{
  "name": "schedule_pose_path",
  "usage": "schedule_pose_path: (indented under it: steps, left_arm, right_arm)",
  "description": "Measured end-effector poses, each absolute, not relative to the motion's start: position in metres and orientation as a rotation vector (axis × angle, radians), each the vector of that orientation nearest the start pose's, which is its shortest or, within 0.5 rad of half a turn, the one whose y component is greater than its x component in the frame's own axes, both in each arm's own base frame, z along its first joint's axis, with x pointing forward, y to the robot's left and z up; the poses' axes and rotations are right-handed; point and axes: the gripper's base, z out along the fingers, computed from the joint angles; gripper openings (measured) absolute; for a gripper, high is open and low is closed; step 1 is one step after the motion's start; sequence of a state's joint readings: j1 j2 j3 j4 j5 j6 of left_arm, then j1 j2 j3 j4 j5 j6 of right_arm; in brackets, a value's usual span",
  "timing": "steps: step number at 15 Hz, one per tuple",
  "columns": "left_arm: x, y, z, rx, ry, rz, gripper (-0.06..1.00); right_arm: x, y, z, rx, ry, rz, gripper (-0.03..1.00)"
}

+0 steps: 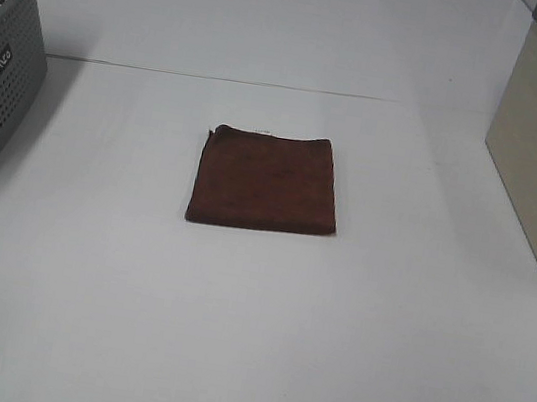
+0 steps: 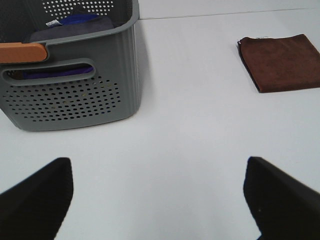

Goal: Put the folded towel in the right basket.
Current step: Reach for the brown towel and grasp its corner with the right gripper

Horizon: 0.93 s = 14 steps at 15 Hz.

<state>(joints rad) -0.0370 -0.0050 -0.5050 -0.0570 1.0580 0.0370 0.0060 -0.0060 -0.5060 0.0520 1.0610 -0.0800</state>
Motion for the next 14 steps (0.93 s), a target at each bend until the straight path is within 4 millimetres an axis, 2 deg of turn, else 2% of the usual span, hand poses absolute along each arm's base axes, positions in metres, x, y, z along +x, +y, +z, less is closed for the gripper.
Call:
schedule_pose_path:
  steps: [14]
  left_arm:
    - [-0.0064,-0.0043,0.279,0.078,2.029,-0.068,0.88]
  right_arm:
    - [-0.0066,0.0041,0.279,-0.09,2.03,0.015,0.73]
